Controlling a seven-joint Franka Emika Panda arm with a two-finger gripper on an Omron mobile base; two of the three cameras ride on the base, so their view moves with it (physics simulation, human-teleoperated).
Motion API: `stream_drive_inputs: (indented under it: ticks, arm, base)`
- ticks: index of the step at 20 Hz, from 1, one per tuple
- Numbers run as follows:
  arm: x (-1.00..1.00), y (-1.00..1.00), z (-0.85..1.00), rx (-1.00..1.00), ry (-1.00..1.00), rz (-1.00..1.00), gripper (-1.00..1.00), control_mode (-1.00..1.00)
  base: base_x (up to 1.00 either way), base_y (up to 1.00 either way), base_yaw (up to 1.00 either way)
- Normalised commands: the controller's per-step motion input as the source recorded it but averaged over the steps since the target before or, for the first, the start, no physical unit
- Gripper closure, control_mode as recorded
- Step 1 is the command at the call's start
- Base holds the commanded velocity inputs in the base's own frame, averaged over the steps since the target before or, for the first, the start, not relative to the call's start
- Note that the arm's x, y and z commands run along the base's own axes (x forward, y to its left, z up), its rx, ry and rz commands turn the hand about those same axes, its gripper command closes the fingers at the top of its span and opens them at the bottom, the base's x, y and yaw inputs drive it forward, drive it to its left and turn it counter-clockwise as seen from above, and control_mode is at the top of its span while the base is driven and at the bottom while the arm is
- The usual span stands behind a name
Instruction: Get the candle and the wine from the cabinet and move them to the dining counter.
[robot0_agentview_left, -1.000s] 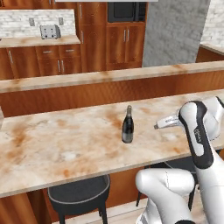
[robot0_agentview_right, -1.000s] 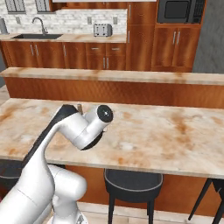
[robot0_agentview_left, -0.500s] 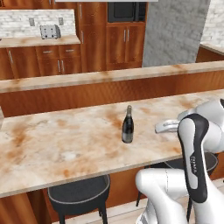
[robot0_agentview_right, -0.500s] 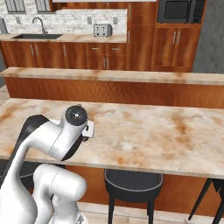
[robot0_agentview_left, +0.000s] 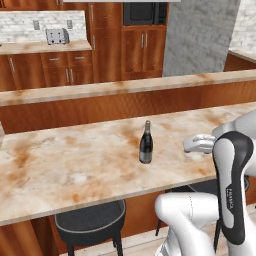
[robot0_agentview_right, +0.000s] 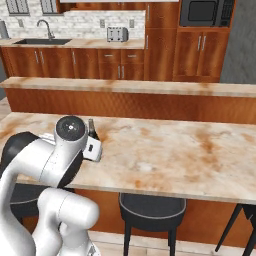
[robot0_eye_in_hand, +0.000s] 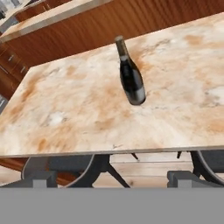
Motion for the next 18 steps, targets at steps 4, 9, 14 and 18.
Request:
stream_drive_inputs:
  ticks: [4, 9, 14, 18]
  arm:
    - [0.01, 0.0, 0.0, 0.0, 0.0, 0.0, -1.0, -1.0]
    - [0.0, 0.0, 0.0, 0.0, 0.0, 0.0, -1.0, -1.0]
    - [0.0, 0.0, 0.0, 0.0, 0.0, 0.0, -1.0, -1.0]
    - [0.0, 0.0, 0.0, 0.0, 0.0, 0.0, -1.0, 1.0]
  base:
    - [0.0, 0.0, 0.0]
    - [0.0, 0.0, 0.0]
    - [0.0, 0.0, 0.0]
    - [0.0, 0.0, 0.0]
